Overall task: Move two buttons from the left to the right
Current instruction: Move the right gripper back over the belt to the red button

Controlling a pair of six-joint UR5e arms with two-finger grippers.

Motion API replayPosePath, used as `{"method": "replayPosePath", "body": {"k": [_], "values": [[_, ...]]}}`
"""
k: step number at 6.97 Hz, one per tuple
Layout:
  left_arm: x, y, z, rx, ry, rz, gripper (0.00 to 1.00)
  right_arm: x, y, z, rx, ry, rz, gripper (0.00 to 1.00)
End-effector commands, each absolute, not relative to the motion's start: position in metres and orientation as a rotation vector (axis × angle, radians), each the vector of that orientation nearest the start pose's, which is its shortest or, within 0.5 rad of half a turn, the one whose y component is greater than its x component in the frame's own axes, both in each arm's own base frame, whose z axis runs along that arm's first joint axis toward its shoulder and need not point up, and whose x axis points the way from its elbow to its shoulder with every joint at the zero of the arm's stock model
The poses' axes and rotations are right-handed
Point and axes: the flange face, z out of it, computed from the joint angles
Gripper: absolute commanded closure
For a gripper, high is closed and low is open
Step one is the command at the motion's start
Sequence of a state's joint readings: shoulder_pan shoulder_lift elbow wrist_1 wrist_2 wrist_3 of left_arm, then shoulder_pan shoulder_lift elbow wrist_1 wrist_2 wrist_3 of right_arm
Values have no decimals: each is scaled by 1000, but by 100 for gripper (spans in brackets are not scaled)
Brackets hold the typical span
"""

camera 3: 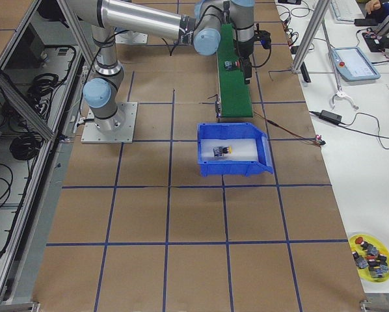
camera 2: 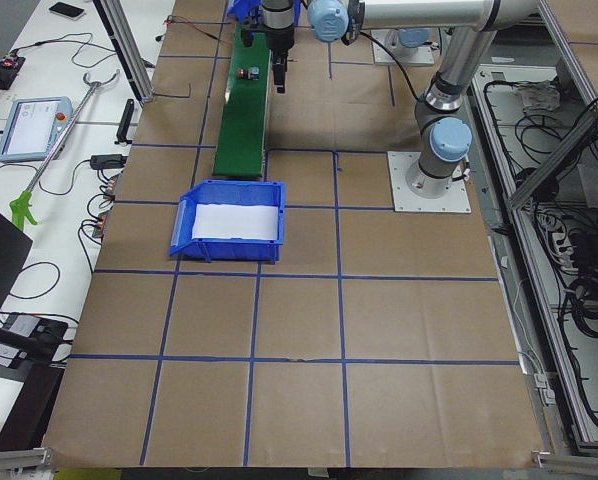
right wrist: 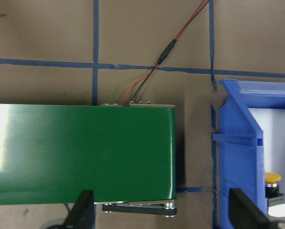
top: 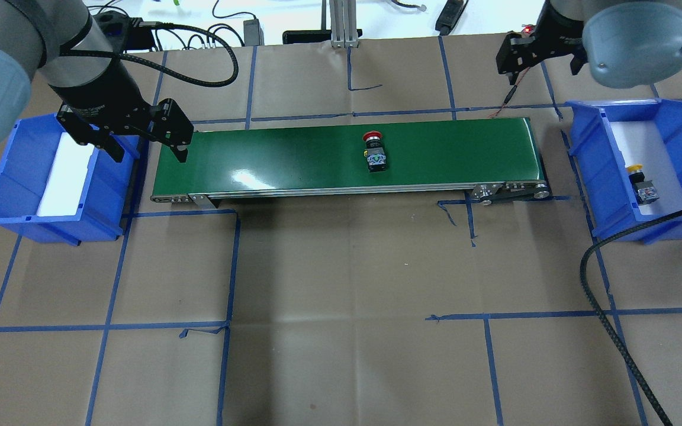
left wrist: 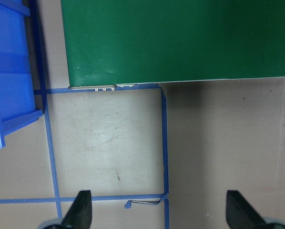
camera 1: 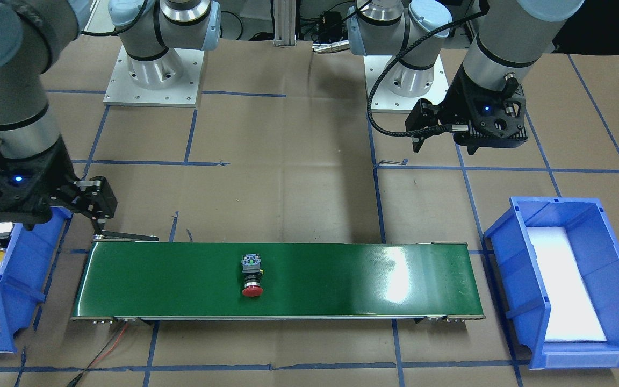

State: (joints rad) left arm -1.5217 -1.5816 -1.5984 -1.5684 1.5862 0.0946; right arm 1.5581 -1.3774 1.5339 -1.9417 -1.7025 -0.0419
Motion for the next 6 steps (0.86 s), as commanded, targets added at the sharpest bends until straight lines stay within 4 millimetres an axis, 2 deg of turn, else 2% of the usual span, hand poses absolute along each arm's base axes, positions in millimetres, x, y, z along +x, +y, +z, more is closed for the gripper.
{"method": "replayPosePath", "body": {"k": [1, 3, 6], "values": [[-107, -498, 469, 72, 3128, 59, 0, 176, -574, 429, -10, 3239, -316, 0], [-107, -498, 469, 72, 3127, 57, 0, 186, -582, 402, -12, 3200, -248, 0], [-107, -498, 469, 72, 3128, 62, 0, 189, -599, 363, -9, 3199, -168, 0]]}}
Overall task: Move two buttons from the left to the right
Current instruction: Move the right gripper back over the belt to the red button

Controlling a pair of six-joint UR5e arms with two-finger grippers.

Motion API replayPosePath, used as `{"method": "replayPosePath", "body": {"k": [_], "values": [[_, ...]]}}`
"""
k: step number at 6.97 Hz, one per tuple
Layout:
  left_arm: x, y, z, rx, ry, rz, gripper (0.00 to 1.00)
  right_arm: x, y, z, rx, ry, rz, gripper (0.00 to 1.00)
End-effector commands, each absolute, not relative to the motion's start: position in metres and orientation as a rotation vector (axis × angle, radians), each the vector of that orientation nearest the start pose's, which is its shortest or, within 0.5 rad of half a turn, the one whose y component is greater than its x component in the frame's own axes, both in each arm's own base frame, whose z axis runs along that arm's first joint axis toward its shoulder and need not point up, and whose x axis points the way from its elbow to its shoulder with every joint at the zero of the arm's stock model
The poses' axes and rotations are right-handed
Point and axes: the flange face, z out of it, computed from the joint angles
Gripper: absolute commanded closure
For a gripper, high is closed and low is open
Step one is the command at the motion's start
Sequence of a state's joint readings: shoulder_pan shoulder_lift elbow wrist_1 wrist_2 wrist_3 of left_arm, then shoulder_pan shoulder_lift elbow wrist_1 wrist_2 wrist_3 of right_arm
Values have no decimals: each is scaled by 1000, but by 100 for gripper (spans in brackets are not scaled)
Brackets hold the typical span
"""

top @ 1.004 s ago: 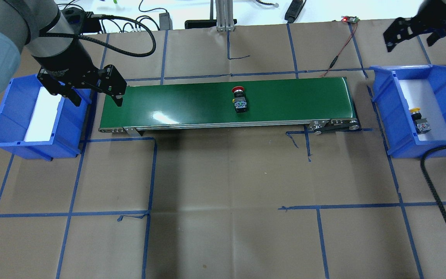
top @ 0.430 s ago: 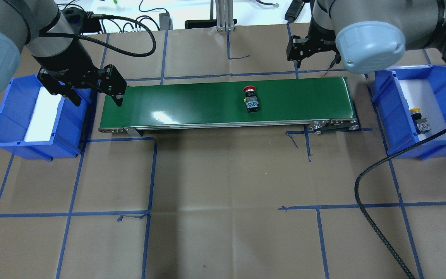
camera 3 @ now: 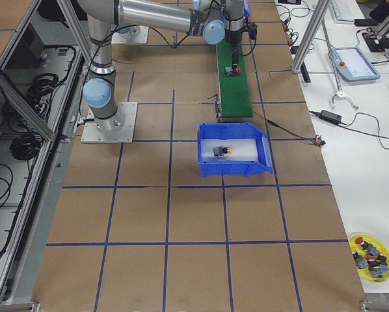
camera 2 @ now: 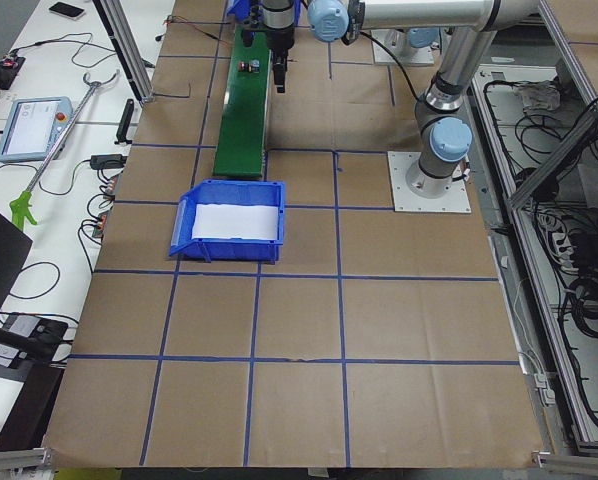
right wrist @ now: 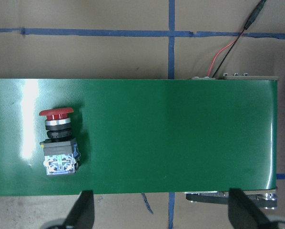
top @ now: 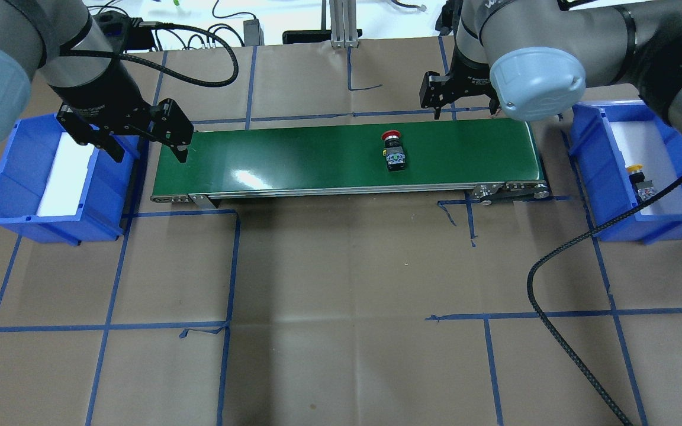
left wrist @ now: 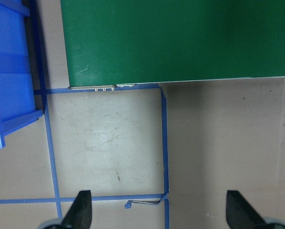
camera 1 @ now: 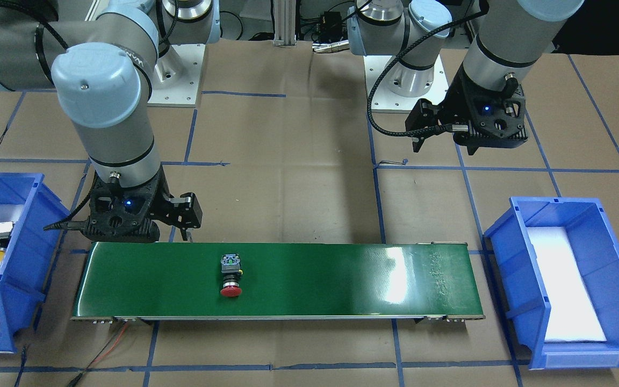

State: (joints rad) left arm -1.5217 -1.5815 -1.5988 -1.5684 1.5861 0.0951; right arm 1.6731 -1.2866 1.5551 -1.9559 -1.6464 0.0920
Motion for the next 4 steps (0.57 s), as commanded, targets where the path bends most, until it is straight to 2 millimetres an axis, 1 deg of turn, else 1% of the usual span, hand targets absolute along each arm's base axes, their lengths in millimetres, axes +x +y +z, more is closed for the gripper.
{"method": "replayPosePath", "body": {"k": [1, 2, 3, 4], "values": [[-107, -498, 469, 72, 3126, 59, 0, 190, -610, 346, -8, 3195, -189, 0], [-107, -498, 469, 72, 3128, 59, 0, 197, -616, 329, -11, 3136, -155, 0], [-107, -498, 469, 72, 3128, 59, 0, 199, -620, 321, -12, 3121, -166, 0], [-107, -498, 470, 72, 3127, 57, 0, 199, -626, 303, -13, 3121, -137, 1]]}}
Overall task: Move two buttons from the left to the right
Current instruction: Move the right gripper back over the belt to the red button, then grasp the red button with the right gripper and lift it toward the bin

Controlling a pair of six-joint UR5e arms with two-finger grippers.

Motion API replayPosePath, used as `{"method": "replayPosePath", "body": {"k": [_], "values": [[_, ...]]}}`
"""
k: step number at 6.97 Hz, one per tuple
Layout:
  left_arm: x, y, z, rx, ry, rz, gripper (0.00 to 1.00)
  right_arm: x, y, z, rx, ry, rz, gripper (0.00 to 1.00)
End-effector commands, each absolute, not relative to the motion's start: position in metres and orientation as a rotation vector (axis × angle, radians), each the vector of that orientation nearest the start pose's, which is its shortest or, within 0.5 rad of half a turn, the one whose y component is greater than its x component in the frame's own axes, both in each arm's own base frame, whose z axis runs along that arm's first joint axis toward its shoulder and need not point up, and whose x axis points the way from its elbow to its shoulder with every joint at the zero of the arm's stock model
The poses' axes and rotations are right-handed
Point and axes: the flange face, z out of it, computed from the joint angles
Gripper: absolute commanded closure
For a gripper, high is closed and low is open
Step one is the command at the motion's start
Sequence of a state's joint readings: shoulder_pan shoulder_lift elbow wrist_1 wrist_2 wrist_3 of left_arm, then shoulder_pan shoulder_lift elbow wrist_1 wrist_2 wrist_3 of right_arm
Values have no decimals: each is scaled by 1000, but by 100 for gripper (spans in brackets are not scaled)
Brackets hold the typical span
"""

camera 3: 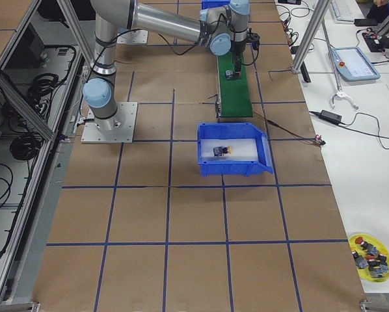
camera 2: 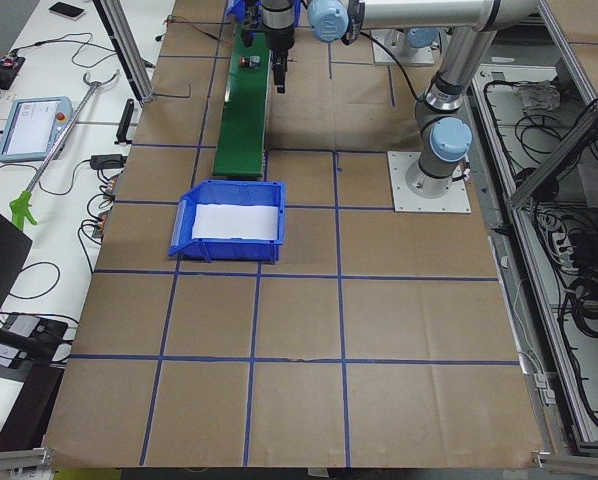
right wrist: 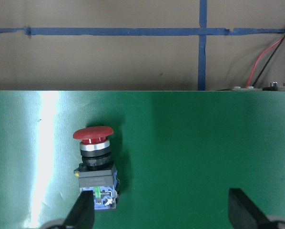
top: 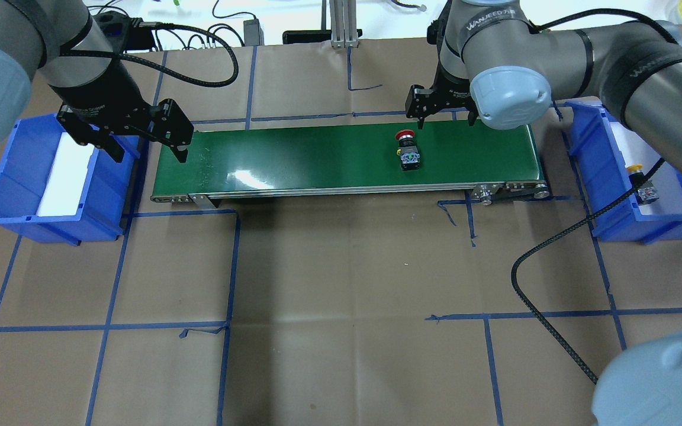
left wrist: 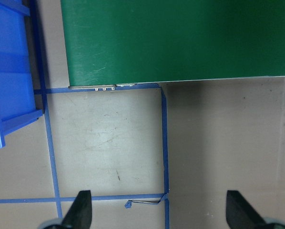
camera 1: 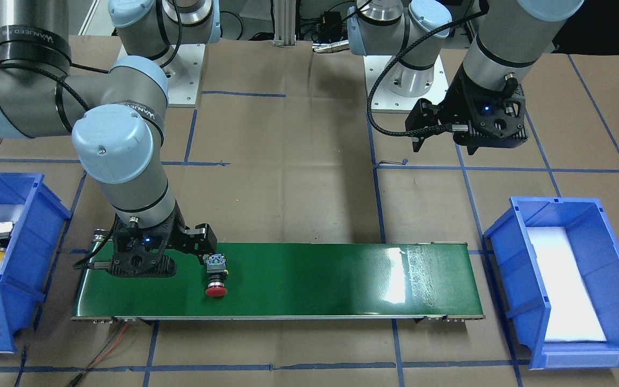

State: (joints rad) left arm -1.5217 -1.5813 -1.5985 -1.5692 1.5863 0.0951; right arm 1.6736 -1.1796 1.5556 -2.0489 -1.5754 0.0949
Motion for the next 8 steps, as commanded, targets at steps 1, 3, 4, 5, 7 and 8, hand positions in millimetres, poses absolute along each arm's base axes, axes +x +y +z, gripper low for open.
{"method": "replayPosePath", "body": {"k": [1, 3, 4, 5, 7, 8], "values": [[-107, -498, 469, 72, 3127, 57, 0, 200, -629, 294, -13, 3122, -137, 1], [-107, -498, 469, 72, 3126, 57, 0, 199, -634, 267, -10, 3130, -73, 1], [-107, -498, 469, 72, 3126, 59, 0, 199, -632, 260, -10, 3132, -52, 1], [-107, -498, 469, 72, 3127, 57, 0, 198, -627, 248, -10, 3133, -18, 1], [-107, -498, 469, 72, 3126, 57, 0, 195, -630, 231, -12, 3136, -9, 13], [-107, -498, 469, 72, 3127, 57, 0, 192, -631, 234, -14, 3138, -14, 38]]}}
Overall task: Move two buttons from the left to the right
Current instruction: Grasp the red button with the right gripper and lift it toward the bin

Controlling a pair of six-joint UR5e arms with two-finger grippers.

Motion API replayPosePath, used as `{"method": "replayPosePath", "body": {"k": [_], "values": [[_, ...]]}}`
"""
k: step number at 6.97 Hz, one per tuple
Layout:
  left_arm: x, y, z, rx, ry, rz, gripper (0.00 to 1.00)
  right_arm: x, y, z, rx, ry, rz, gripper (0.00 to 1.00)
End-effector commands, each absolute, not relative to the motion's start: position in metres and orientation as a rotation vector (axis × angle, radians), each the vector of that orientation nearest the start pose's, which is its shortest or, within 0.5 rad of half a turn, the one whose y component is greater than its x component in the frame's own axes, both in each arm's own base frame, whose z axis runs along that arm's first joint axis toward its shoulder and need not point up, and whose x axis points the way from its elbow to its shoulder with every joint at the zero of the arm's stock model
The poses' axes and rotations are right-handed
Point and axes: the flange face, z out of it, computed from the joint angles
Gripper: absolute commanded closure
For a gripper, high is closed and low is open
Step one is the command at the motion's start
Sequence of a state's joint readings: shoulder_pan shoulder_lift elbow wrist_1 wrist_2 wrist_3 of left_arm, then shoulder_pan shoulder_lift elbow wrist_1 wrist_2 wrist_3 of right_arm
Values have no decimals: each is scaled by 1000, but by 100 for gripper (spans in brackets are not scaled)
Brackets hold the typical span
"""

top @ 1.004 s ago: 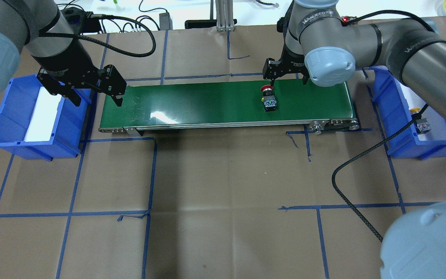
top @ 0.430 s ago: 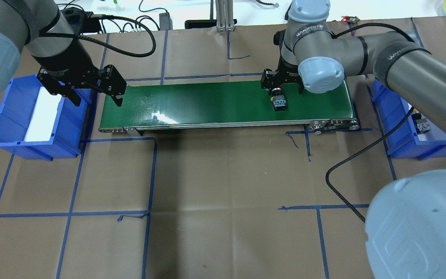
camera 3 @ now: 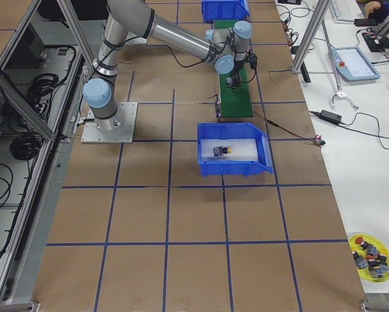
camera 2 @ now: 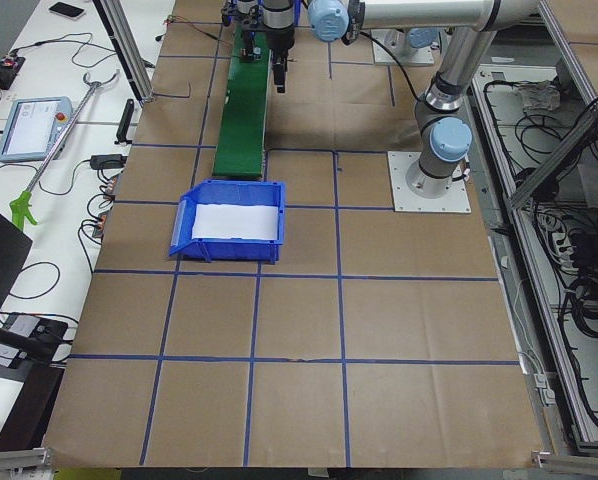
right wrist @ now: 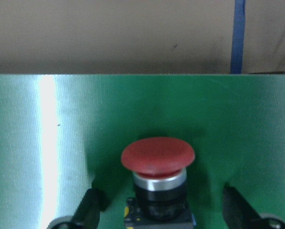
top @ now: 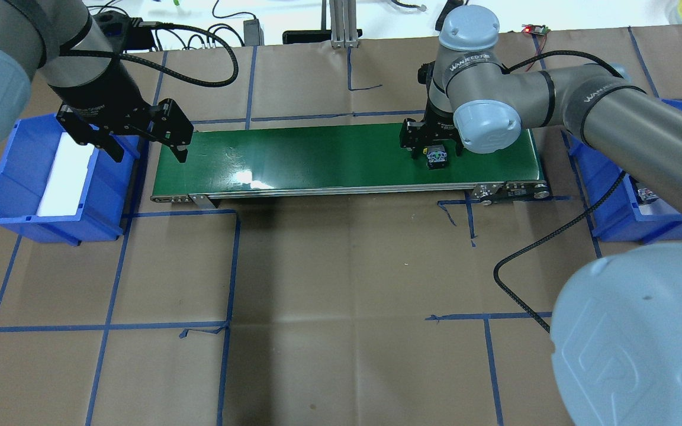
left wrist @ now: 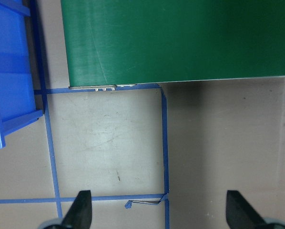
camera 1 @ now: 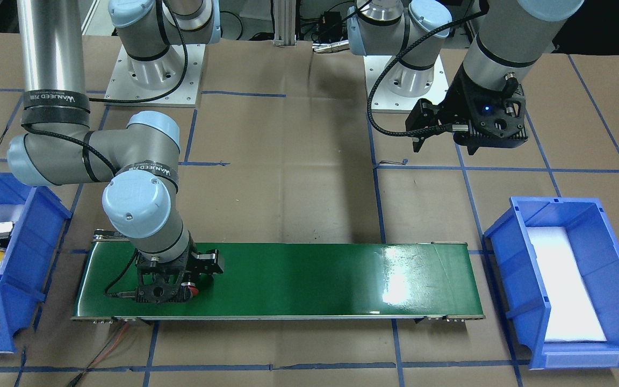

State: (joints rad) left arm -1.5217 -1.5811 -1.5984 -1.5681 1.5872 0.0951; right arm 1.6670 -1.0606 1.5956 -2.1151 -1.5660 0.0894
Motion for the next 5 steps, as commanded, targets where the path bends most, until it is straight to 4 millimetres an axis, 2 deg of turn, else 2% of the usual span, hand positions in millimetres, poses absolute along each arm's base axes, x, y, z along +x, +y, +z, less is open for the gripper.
{"method": "replayPosePath", "body": {"k": [1, 2, 3, 4, 5], "values": [[-107, -498, 469, 70, 3128, 57, 0, 188, -633, 246, -7, 3141, -36, 60], [-107, -498, 470, 72, 3127, 54, 0, 182, -632, 254, 5, 3145, -46, 90], [-107, -498, 469, 72, 3127, 57, 0, 178, -631, 267, 5, 3148, -80, 96], [-107, -498, 470, 72, 3127, 54, 0, 160, -632, 288, 10, 3146, -128, 97], [-107, -498, 469, 72, 3127, 57, 0, 134, -631, 318, 12, 3138, -199, 96]]}}
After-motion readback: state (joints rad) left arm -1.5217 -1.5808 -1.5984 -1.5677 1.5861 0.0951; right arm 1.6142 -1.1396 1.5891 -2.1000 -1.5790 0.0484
